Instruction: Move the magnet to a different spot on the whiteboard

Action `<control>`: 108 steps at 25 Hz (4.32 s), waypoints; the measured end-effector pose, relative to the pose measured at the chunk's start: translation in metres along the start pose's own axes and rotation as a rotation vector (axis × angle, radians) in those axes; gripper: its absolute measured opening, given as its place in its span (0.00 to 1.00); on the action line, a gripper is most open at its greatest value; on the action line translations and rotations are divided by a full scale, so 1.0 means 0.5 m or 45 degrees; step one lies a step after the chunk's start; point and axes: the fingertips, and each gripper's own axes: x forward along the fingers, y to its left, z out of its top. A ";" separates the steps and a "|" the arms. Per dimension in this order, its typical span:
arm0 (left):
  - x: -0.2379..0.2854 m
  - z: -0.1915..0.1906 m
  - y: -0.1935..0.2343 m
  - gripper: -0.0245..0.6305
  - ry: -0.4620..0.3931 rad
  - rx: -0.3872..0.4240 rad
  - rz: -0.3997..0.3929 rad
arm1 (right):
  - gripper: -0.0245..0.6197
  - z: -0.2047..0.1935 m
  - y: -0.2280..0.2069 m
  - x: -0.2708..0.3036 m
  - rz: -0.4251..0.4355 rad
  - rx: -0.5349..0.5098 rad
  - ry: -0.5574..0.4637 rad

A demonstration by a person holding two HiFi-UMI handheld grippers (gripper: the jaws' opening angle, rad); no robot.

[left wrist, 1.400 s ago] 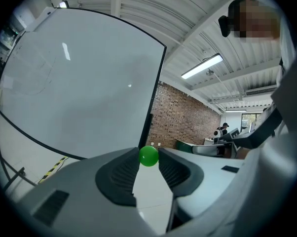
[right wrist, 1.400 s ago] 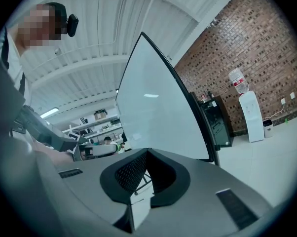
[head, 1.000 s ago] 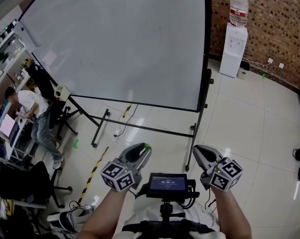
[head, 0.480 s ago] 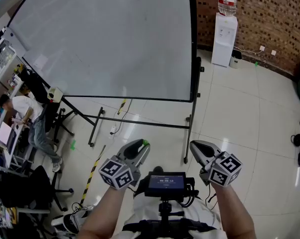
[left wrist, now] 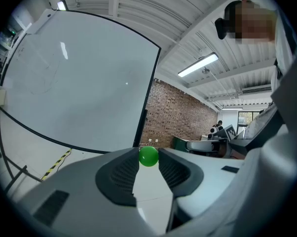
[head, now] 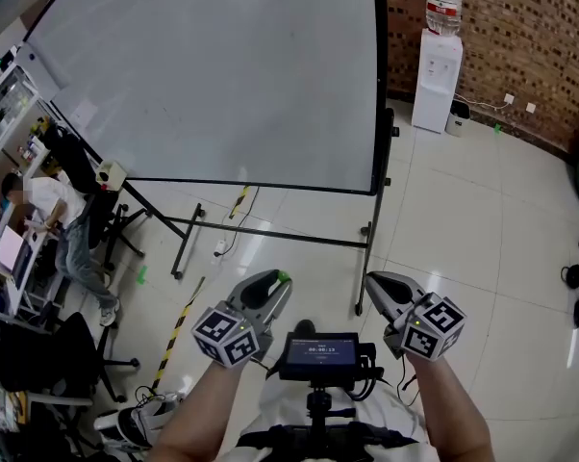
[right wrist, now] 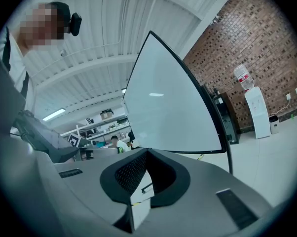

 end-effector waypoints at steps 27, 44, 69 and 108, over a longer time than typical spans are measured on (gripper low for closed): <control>0.020 0.022 -0.032 0.27 0.080 0.247 0.045 | 0.09 -0.006 -0.012 -0.047 -0.050 0.044 -0.044; 0.145 0.134 -0.087 0.27 0.071 0.673 0.075 | 0.09 0.079 -0.061 -0.115 -0.104 0.004 -0.129; 0.330 0.233 -0.013 0.27 0.138 1.038 0.189 | 0.09 0.141 -0.162 -0.079 -0.231 -0.013 -0.163; 0.593 0.543 0.110 0.27 -0.136 1.293 0.480 | 0.09 0.252 -0.327 0.015 -0.366 -0.050 -0.207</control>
